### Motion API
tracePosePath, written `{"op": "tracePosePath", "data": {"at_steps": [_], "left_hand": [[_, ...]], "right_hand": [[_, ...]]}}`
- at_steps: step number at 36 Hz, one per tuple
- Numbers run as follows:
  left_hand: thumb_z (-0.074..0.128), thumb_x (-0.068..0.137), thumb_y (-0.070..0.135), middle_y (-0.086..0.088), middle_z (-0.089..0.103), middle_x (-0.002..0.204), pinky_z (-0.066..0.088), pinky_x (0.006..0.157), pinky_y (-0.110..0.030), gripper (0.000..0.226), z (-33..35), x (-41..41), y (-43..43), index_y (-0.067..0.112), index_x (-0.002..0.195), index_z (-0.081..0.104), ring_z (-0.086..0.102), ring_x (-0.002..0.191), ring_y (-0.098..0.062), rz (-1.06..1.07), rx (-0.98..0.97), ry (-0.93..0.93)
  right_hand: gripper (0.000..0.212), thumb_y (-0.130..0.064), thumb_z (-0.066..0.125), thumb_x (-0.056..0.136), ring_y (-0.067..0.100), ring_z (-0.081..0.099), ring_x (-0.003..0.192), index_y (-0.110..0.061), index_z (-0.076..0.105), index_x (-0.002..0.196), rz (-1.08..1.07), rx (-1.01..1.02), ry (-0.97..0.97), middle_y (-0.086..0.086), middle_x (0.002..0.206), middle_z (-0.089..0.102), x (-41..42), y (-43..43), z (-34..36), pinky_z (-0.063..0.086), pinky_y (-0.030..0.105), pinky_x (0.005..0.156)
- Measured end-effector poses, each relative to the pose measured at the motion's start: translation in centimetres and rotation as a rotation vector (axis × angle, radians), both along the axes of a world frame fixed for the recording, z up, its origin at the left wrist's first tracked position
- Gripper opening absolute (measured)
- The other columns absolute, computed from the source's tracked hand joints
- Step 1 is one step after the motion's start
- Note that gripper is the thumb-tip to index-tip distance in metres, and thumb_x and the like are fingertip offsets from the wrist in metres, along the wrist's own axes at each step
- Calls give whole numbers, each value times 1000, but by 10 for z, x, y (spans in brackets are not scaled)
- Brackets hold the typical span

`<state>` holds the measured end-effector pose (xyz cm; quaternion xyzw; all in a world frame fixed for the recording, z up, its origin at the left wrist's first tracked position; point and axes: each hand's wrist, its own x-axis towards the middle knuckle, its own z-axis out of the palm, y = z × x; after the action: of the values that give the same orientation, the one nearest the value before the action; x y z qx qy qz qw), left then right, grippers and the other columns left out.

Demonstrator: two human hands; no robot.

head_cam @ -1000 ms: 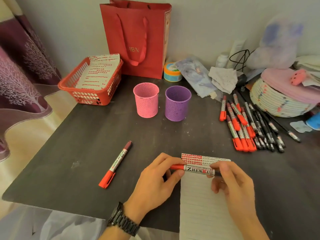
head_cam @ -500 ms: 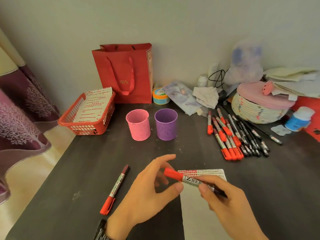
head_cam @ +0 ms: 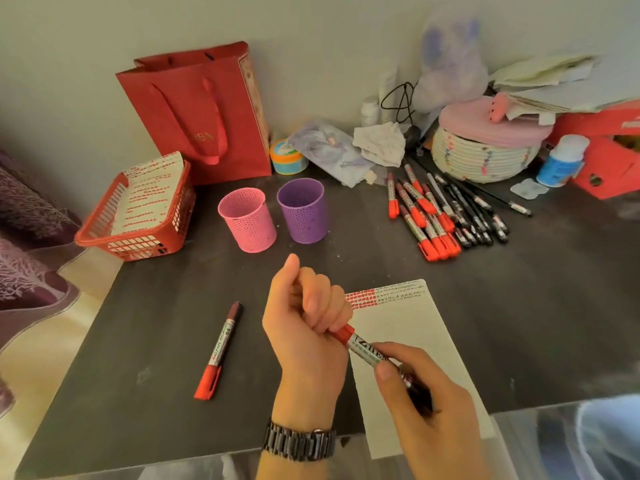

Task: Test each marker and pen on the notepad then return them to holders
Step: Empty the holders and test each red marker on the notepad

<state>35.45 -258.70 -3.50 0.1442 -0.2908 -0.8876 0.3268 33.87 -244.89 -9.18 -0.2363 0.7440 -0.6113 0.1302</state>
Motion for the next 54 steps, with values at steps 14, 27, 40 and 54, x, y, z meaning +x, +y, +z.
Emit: {"op": "tracePosePath", "data": {"at_steps": [14,27,40,54], "left_hand": [[51,89,30,9,19,38,18,35,-20,53,-5,11,13,20,41,33,12,36,-7,-49,61,-37],[46,96,33,2,47,50,38,49,-23,44,-5,28,-12,17,58,61,42,46,-13,-53,-458,-304],[63,93,43,24,66,100,43,76,-11,17,-16,130,-60,47,108,69,61,94,-2,-405,-1314,-991],[57,93,52,19,56,86,34,61,-15,26,-67,179,-135,43,113,71,56,79,-1,257,-1067,-1564]], "right_hand": [[14,-47,62,90,8,65,78,-40,70,100,-106,-93,-46,-19,85,70,31,7,8,47,9,63],[18,-52,58,84,9,66,76,-49,69,98,165,-10,-32,-17,80,71,-2,-1,13,50,10,65],[45,-55,68,70,-1,60,96,-60,58,113,518,233,222,-31,110,59,-23,-38,13,47,6,74],[81,-70,45,90,10,-3,151,-46,1,154,578,651,485,-16,164,2,16,-111,-28,20,32,121]]}}
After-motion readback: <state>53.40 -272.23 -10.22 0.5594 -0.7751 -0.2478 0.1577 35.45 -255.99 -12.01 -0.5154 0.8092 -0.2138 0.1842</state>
